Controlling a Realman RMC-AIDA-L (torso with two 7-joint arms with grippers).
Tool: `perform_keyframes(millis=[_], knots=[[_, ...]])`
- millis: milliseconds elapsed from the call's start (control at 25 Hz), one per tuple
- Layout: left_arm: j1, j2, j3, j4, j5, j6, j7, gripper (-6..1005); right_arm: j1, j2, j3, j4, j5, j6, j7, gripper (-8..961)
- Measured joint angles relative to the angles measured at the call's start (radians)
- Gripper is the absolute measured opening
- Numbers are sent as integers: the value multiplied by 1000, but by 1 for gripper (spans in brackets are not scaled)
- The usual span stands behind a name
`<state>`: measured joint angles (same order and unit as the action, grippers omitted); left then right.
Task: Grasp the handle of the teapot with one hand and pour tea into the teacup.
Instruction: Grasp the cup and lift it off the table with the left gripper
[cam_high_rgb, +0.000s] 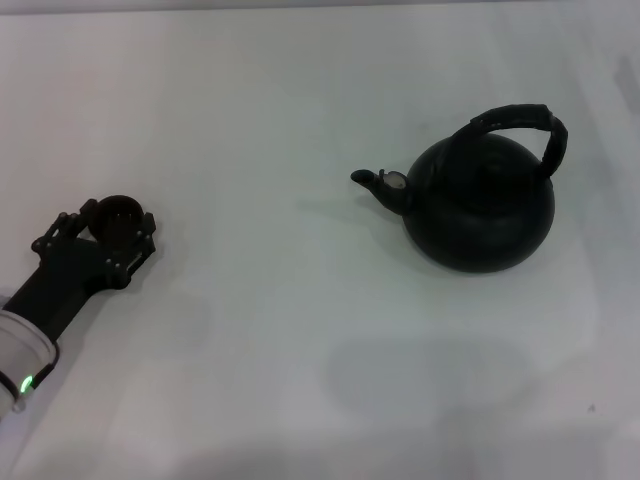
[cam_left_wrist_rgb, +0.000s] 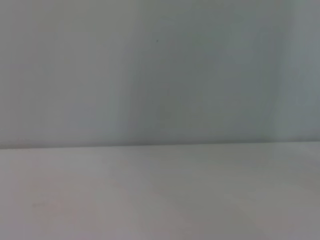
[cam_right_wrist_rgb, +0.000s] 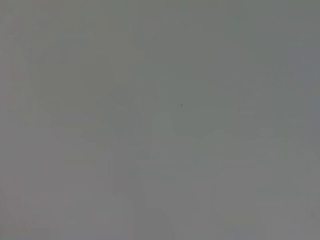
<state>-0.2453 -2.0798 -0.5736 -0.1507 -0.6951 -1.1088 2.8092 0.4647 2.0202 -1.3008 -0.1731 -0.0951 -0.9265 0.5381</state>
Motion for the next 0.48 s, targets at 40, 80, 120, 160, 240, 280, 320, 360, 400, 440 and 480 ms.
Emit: perform_keyframes(millis=[40, 80, 120, 160, 240, 280, 320, 360, 400, 440, 480], knots=[[1, 0, 0, -1, 0, -2, -1, 854, 0, 0, 0, 0, 0, 0, 0, 839], [2, 1, 1, -3, 0, -4, -3, 852, 0, 0, 0, 0, 0, 0, 0, 839], [4, 1, 1, -4, 0, -7, -4, 851, 0, 0, 0, 0, 0, 0, 0, 839], [4, 2, 1, -5, 0, -9, -5, 849, -1, 0, 0, 0, 0, 0, 0, 839], [4, 2, 1, -5, 0, -15, -5, 799, -2, 0, 0, 0, 0, 0, 1, 839], [4, 2, 1, -5, 0, -17, -5, 774, -2, 0, 0, 0, 0, 0, 2, 839], [3, 1, 1, -5, 0, -17, -5, 748, -2, 0, 0, 0, 0, 0, 2, 839], [2, 1, 1, -5, 0, -18, -5, 723, -3, 0, 0, -1, 0, 0, 2, 839], [0, 1, 1, -6, 0, -18, -5, 698, -3, 0, 0, -1, 0, 0, 2, 839], [-1, 1, 1, -7, 0, -18, -5, 698, -3, 0, 0, -1, 0, 0, 2, 839], [-1, 0, 1, -7, 0, -19, -5, 698, -3, 0, 0, -2, 0, 0, 2, 839]])
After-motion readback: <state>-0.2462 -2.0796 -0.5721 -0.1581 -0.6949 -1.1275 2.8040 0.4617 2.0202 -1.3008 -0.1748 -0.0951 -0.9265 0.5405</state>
